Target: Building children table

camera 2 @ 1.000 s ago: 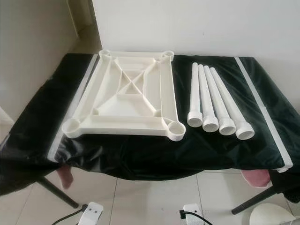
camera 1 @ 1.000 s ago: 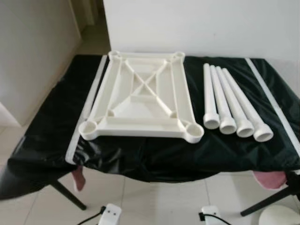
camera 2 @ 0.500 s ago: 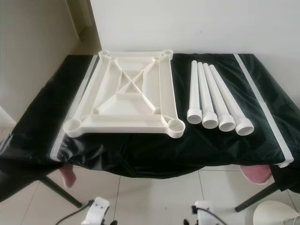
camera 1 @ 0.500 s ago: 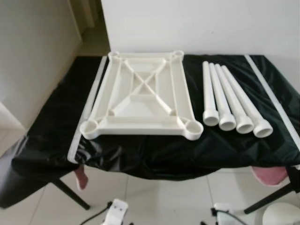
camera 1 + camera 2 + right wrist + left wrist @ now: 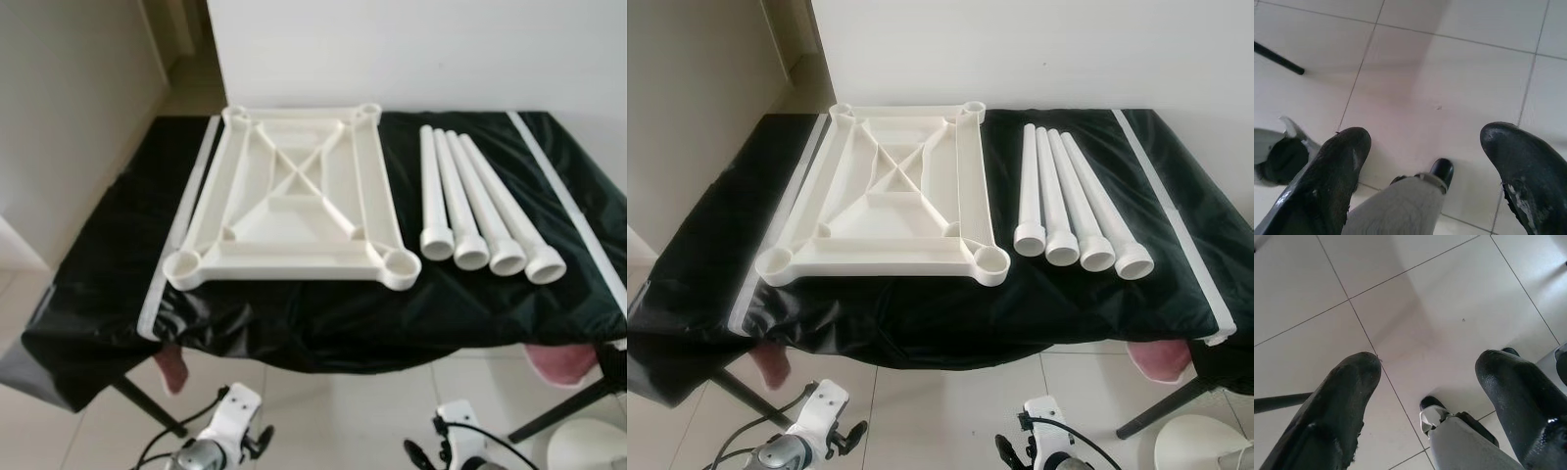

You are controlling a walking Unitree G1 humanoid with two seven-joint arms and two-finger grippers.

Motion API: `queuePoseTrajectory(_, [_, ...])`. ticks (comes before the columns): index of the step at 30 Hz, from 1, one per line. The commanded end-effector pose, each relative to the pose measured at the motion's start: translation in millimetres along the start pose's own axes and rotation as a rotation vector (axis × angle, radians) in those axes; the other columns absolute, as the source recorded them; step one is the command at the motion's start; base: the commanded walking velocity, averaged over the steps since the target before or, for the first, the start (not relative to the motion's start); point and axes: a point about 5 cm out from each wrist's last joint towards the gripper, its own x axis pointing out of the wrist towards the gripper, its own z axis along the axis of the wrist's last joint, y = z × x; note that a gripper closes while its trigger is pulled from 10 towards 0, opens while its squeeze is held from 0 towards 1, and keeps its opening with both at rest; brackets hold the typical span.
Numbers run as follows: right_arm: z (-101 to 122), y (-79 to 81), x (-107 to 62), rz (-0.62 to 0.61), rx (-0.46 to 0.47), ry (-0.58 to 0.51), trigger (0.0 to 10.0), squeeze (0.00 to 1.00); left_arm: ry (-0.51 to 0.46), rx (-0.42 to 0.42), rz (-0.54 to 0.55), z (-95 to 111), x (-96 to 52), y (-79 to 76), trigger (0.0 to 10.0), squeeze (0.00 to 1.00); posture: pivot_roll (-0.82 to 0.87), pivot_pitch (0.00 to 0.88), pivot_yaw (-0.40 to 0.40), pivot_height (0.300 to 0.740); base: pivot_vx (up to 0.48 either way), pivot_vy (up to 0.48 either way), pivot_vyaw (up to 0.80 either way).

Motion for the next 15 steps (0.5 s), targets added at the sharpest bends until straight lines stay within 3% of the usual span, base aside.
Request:
queuePoseTrajectory(1, [-5,0.7,-2.6,0.024,0.012,0.008,10.0,1.00,0.011,0.028,-0.276,-6,-5.4,-12.6,10.0,1.00,-0.02,0.018,0.027,0.740,0.000,0.000,0.00])
queuePoseTrajectory(3, [-5,0.8,-3.0,0.035,0.012,0.009,10.0,1.00,0.002,0.052,-0.278,-6,-6.3,-12.3,10.0,1.00,-0.02,0.018,0.027,0.740,0.000,0.000,0.00])
queuePoseTrajectory(4, [-5,1.7,-3.7,0.070,0.025,0.008,10.0,0.97,0.003,0.043,-0.301,-7,-7.0,-14.0,10.0,0.64,-0.02,0.020,0.028,0.740,0.000,0.000,0.00])
queuePoseTrajectory(5, [-6,2.1,-4.4,0.095,0.034,0.006,10.0,0.00,0.005,0.033,-0.319,-8,-7.3,-15.4,10.0,0.00,-0.02,0.025,0.026,0.740,0.000,0.000,0.00])
queuePoseTrajectory(7, [-4,3.1,-5.7,0.153,0.025,-0.005,10.0,0.00,0.008,0.041,-0.360,-7,-7.3,-18.0,10.0,0.00,-0.02,0.028,0.025,0.740,0.000,0.000,0.00])
queuePoseTrajectory(8, [-1,2.6,-8.9,0.238,-0.028,-0.030,10.0,0.00,0.010,0.078,-0.436,-5,-7.4,-22.5,10.0,0.00,-0.02,0.035,0.024,0.740,0.000,0.000,0.00])
queuePoseTrajectory(15, [6,-4.9,-19.3,0.382,-0.186,-0.057,10.0,0.00,0.026,0.137,-0.568,-4,-8.3,-30.3,10.0,0.00,-0.02,0.045,0.020,0.740,0.000,0.000,0.00])
